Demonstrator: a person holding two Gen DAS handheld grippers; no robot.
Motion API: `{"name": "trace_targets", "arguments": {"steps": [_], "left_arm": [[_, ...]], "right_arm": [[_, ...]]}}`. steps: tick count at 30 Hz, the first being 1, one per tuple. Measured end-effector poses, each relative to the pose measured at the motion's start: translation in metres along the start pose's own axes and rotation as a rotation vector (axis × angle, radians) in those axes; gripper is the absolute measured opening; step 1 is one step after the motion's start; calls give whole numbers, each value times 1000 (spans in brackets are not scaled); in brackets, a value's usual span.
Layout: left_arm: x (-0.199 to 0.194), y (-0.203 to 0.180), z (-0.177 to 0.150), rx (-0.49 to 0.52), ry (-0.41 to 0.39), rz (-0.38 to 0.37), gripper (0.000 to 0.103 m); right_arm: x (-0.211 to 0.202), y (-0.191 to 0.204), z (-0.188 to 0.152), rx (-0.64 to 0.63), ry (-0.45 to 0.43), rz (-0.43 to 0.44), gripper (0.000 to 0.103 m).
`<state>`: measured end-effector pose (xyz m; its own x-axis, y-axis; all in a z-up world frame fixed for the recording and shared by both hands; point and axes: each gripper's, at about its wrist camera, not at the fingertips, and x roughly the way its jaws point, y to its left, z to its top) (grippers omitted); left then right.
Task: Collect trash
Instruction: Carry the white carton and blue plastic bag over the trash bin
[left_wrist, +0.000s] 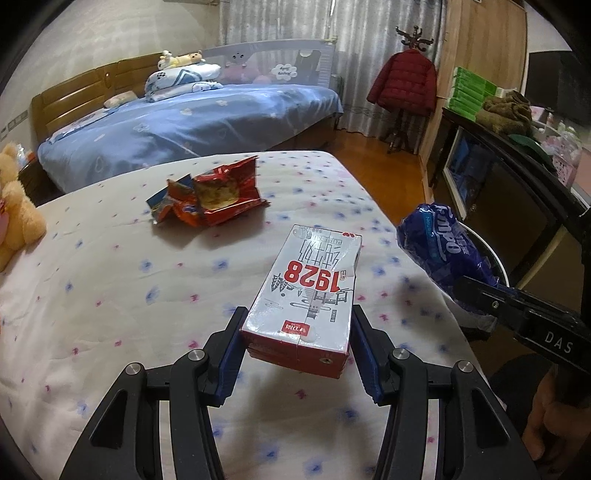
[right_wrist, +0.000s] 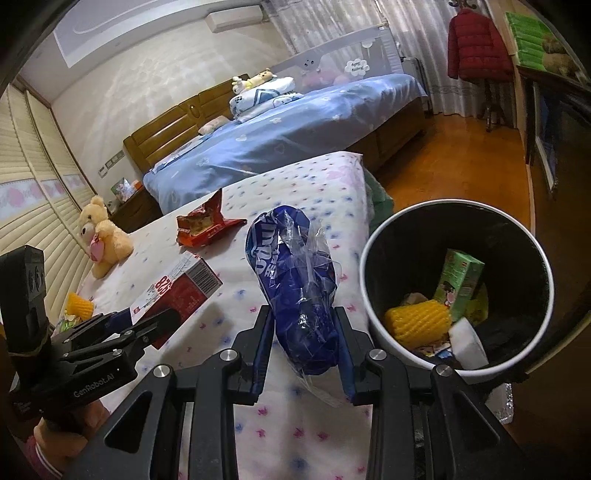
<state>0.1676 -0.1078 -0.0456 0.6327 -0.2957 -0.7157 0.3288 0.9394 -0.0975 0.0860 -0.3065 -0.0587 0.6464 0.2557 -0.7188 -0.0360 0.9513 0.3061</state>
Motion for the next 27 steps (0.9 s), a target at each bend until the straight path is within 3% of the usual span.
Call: {"name": "trace_targets", "arguments": {"steps": [27], "left_arm": [[21, -50, 14, 86, 4, -74, 52]], "right_arm": [[-35, -57, -7, 92, -36, -109, 32]]}}
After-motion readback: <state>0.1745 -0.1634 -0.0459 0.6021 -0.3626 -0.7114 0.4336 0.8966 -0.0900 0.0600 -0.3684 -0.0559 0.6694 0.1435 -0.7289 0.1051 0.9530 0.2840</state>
